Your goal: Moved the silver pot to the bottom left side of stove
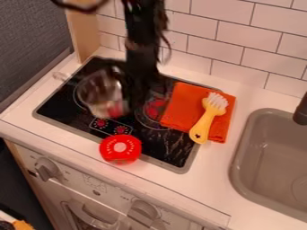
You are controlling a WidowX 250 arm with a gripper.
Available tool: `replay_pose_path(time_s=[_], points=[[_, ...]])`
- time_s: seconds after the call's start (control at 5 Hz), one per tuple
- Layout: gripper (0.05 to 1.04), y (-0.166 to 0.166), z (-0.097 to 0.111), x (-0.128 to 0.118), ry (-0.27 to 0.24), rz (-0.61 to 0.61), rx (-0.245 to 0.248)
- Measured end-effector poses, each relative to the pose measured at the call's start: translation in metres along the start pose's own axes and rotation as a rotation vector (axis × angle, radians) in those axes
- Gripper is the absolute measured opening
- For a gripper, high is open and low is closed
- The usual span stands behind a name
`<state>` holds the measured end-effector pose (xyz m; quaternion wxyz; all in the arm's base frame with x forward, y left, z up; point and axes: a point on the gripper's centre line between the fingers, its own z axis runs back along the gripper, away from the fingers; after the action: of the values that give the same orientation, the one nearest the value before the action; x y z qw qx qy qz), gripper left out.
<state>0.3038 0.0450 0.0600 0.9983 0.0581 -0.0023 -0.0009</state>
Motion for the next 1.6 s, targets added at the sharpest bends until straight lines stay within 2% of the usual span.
replay_pose_path(time_s=[0.2,0.4,0.6,1.2,1.4,1.6], points=[[0.079,0.024,0.003,-0.004,0.014,0.041,0.029],[0.079,0.055,0.000,-0.011,0.026,0.130,0.036],[0.079,0.071,-0.019,-0.019,0.082,0.177,0.034],[0.108,0.084,-0.049,-0.032,0.169,0.228,0.034],[0.287,0.083,-0.054,-0.036,0.199,0.231,0.024],[0.573,0.083,-0.053,-0.036,0.199,0.236,0.028]])
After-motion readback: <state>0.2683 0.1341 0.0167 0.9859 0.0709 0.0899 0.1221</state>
